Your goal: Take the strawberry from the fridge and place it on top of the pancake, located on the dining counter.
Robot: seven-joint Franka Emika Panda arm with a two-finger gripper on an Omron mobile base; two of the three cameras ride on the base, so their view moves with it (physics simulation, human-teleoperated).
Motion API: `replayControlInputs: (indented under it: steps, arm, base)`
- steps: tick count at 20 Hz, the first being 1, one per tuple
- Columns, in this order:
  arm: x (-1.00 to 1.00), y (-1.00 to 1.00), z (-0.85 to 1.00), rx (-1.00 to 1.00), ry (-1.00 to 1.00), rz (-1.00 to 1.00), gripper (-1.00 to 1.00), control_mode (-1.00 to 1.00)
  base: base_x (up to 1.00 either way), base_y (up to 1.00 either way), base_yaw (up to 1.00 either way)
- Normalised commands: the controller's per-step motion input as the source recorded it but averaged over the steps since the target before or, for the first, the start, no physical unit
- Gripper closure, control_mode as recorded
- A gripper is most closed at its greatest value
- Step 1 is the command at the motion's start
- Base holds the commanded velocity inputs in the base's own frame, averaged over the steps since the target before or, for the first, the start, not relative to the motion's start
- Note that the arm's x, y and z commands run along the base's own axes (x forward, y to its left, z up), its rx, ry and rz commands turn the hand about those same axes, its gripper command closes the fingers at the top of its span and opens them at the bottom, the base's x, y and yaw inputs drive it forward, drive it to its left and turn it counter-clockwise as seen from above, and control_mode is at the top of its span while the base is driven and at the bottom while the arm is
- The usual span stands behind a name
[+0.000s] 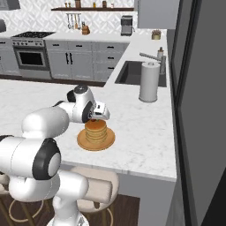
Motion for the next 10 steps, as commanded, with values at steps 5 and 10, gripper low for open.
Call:
replayControlInputs:
  steps: [5, 10]
  arm:
    - [0.06, 0.00, -0.45, -0.09, 0.00, 0.00, 1.00, -1.00]
    - [0.00, 0.00, -0.33, -0.03, -0.01, 0.00, 1.00, -1.00]
  base:
    - [0.00, 0.00, 0.00]
    - [0.00, 0.00, 0.00]
